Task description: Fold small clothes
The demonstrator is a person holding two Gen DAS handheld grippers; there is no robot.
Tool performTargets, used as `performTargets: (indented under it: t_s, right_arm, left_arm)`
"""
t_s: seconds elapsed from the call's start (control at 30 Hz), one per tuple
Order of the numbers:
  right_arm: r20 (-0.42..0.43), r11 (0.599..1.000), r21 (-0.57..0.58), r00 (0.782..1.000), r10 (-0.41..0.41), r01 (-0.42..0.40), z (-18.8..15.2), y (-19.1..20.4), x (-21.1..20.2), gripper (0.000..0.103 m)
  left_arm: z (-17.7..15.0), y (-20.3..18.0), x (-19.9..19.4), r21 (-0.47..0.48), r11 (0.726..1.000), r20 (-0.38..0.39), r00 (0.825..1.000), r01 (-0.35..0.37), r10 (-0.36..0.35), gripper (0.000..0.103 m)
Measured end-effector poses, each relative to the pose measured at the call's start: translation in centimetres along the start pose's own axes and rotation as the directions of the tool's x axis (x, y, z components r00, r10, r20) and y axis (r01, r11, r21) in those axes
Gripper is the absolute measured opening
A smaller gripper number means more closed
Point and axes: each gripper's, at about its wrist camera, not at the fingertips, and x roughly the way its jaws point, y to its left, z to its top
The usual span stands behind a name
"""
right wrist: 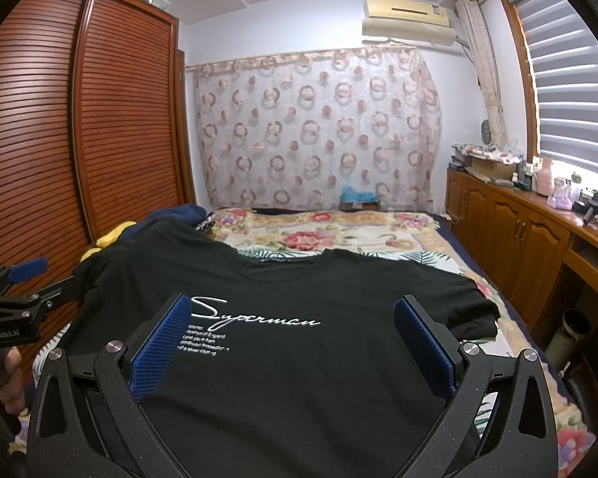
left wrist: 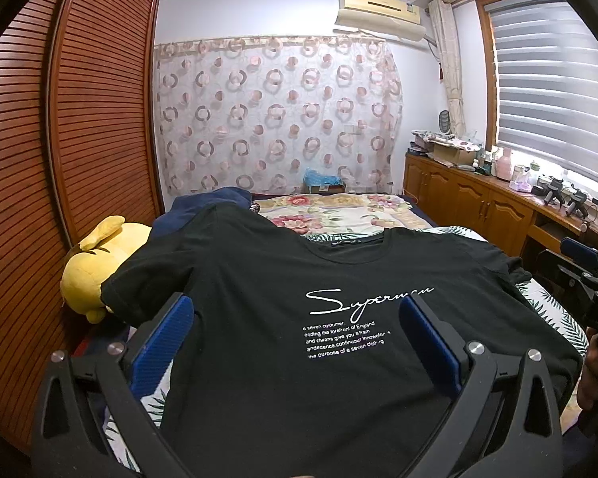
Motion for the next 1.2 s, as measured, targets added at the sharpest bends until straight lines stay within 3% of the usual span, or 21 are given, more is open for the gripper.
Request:
performTargets:
  t_s: [1.2]
  right_arm:
    - [0.001,1.000,0.000,1.000,0.001,-0.001,-0.1,0.1,0.0,0.103]
  left_arm:
    - [0.0,0.9,-0.1,0.010,1.000,0.007,1.000,-0.013,0.013,0.103]
